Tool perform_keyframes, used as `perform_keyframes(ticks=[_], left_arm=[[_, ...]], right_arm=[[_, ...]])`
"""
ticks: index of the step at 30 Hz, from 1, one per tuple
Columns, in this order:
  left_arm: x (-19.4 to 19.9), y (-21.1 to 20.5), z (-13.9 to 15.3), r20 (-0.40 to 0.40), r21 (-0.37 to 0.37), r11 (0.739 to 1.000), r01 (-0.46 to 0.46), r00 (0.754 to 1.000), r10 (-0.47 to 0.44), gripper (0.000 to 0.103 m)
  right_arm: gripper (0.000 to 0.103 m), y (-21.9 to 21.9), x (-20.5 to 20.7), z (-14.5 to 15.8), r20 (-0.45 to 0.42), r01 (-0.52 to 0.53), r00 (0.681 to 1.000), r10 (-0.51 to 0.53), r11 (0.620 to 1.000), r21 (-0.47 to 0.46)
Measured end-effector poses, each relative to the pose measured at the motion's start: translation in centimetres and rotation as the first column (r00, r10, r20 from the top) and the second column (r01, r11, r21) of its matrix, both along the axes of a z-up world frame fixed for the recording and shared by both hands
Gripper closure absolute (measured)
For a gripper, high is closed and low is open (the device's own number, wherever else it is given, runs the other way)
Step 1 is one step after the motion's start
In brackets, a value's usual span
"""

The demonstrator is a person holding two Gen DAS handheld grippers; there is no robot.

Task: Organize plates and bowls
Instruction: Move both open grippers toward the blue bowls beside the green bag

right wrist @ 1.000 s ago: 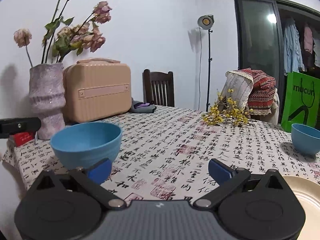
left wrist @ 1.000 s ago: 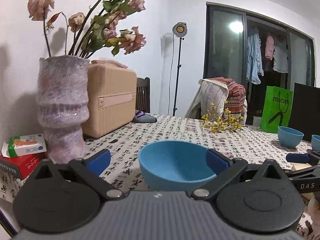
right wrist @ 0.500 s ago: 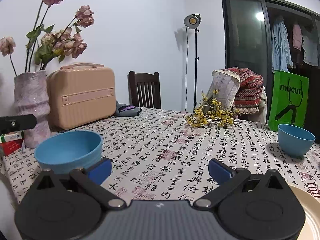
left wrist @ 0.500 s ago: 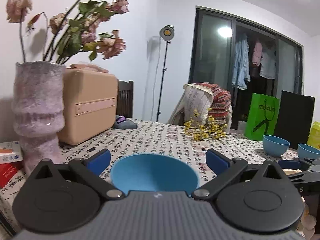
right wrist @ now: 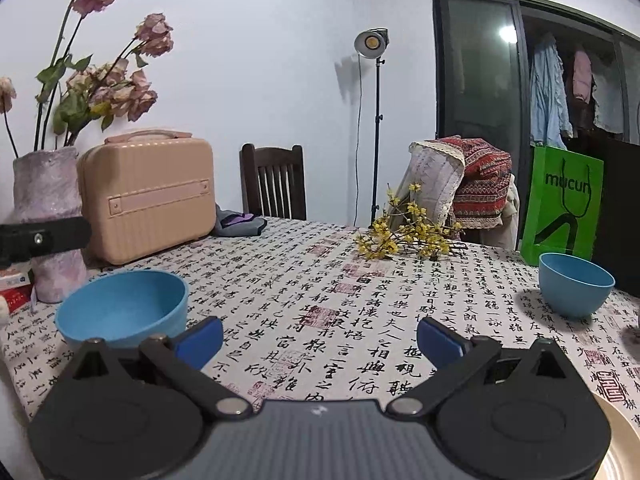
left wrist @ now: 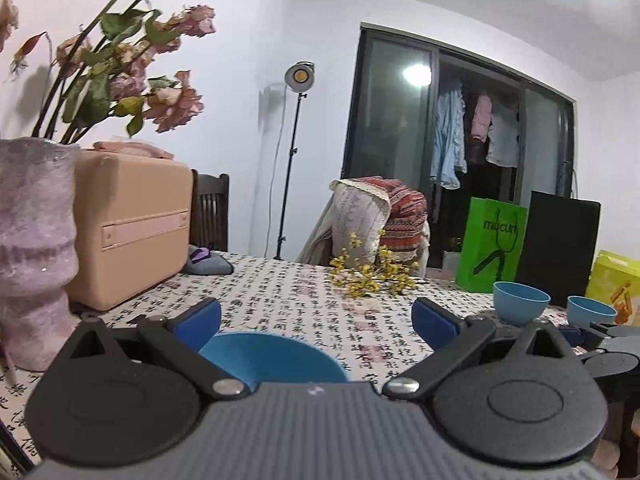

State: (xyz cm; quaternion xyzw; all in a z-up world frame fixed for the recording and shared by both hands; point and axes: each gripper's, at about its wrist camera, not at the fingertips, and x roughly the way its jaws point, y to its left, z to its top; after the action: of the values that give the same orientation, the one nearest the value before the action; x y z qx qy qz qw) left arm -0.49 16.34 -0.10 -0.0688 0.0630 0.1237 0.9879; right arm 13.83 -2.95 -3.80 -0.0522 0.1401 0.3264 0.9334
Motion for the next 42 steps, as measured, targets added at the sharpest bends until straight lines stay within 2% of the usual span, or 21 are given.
perform_keyframes(ticks=[6,19,42], left_arm=[[0.2,-1.1,0.1,-0.002,0.036,0.999,0.027,1.0,-0.027,0.0],[1.8,-3.0,0.7,-0.011,0.022,0.996,0.092,0.996,-0.091,0.0],[3.9,-7.7,0.9,-0.054,0.01,0.985,0.171,0.984,-0.171,0.0]], right_arm=[[0.0,-0.5,0.0,0.2,-0.022,0.025,0.999,-0.025,0.999,0.019],[0.0,-3.0,0.2,1.2,-0.025,0.081,0.997,-0.079,0.993,0.081],[0.0,-11.7,-0.1,1.4,-0.017,0.249,0.968,-0.249,0.961,0.12]])
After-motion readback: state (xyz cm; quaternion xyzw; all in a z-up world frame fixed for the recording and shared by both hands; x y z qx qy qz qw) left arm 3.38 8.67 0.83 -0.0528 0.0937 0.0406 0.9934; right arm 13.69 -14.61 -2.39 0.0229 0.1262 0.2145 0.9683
